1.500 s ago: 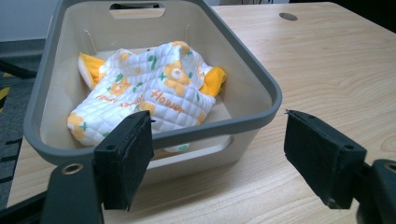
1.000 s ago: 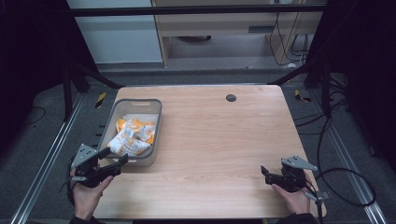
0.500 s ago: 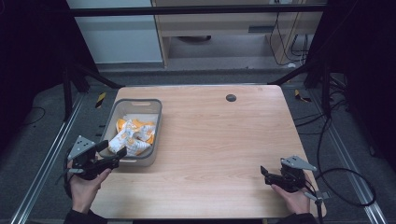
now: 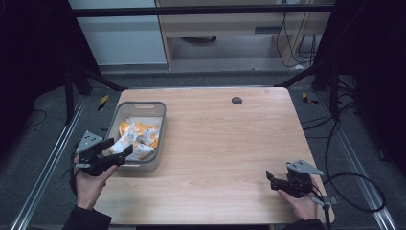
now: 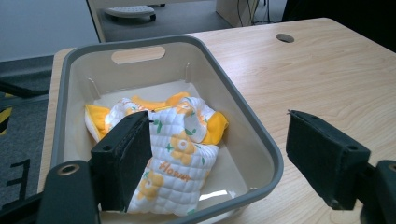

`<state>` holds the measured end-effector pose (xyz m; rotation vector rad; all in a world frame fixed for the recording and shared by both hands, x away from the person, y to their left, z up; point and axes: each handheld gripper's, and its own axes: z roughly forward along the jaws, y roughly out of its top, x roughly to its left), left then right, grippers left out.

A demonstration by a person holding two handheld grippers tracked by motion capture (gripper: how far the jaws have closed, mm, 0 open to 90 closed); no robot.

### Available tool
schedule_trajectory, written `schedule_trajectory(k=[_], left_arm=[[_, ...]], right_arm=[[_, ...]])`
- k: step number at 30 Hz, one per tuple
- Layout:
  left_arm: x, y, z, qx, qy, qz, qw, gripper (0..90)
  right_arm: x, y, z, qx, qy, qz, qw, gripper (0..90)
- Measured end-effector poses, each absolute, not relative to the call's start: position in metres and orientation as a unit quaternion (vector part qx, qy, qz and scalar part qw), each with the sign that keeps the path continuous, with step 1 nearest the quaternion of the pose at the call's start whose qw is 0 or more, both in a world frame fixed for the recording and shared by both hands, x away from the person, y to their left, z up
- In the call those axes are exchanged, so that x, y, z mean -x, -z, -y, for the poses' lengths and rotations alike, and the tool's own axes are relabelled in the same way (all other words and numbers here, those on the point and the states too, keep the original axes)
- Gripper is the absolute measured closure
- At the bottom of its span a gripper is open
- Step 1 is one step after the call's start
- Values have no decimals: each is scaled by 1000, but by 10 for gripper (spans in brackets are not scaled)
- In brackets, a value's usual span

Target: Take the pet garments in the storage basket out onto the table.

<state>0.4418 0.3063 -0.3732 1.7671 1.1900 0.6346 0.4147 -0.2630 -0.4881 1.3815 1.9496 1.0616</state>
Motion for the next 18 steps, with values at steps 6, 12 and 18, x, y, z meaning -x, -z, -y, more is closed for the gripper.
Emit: schedule_trajectory(k=[6,12,18], left_arm=[[-450,370,-307,-714,-259,-483,436,220],[-458,368,-305,-716,-261,-486,429,218],[-468,368,-301,-724,-260,-485,416,218]], right_arm=[[-415,488,263,-509,-392,-721,261,146],[-415,489,262,-505,-391,-724,259,152],[-415,489,262,-503,-392,-726,257,153]])
